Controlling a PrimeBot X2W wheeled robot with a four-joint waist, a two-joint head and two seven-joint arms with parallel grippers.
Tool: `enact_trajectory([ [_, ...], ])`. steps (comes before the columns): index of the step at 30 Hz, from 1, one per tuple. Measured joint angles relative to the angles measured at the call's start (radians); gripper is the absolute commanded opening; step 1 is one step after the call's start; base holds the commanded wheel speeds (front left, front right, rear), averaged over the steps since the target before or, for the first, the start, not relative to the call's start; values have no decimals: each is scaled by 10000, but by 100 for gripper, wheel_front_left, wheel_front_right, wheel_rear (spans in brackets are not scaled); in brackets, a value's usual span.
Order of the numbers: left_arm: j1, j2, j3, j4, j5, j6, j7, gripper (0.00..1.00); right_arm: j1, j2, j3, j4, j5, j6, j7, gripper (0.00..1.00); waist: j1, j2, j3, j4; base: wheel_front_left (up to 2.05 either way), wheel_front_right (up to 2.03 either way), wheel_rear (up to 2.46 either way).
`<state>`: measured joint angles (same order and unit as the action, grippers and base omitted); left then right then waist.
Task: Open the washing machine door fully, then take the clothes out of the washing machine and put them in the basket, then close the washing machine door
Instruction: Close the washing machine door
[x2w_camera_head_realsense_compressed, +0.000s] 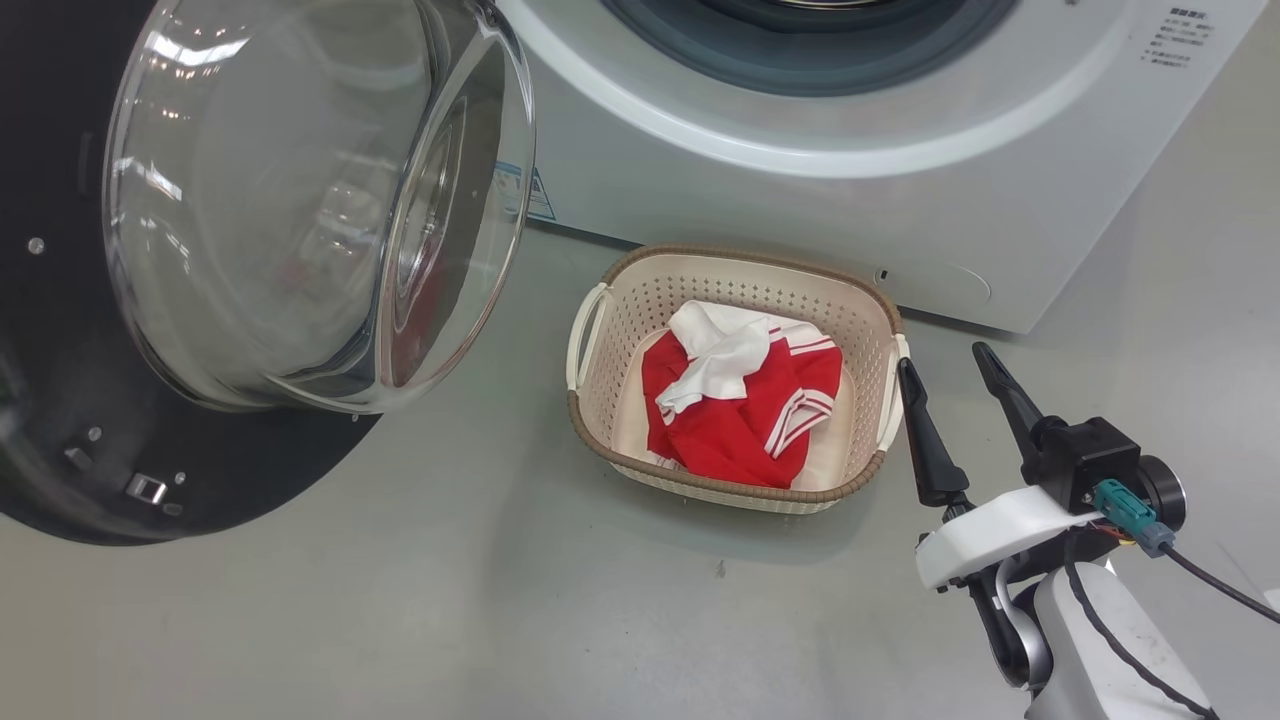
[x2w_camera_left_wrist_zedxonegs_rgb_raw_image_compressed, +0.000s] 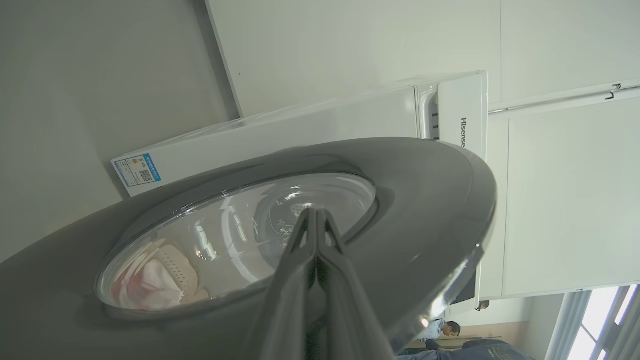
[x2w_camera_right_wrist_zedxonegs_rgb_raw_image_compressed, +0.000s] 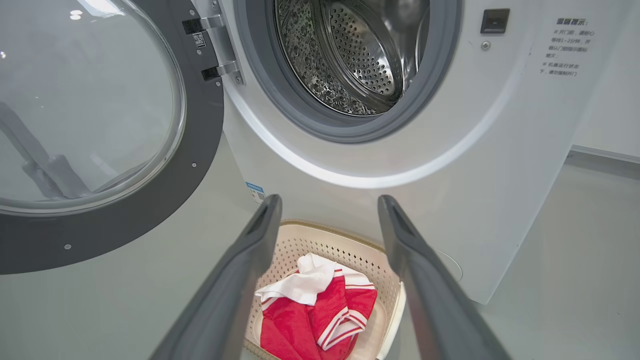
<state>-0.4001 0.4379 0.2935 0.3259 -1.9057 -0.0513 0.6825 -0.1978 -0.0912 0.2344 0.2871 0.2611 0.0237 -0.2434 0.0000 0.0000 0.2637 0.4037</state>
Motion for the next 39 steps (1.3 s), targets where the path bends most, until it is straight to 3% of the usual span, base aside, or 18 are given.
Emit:
enact_trajectory([
  [13, 601, -42, -82, -1158, -570, -466, 1267, 0, -44, 13, -75, 50, 13, -10, -12, 100, 0, 0, -107, -391, 0, 0, 0],
  [23, 1119, -100, -487, -2334, -573, -585, 2015, 0, -44, 130, -10, 140, 27, 2, -31, 100, 0, 0, -382, -797, 0, 0, 0],
  [39, 1798, -466, -1049, -3781, -798, -598, 2844, 0, -45, 282, 207, 140, 301, 2, -42, 100, 0, 0, -520, -2146, 0, 0, 0],
])
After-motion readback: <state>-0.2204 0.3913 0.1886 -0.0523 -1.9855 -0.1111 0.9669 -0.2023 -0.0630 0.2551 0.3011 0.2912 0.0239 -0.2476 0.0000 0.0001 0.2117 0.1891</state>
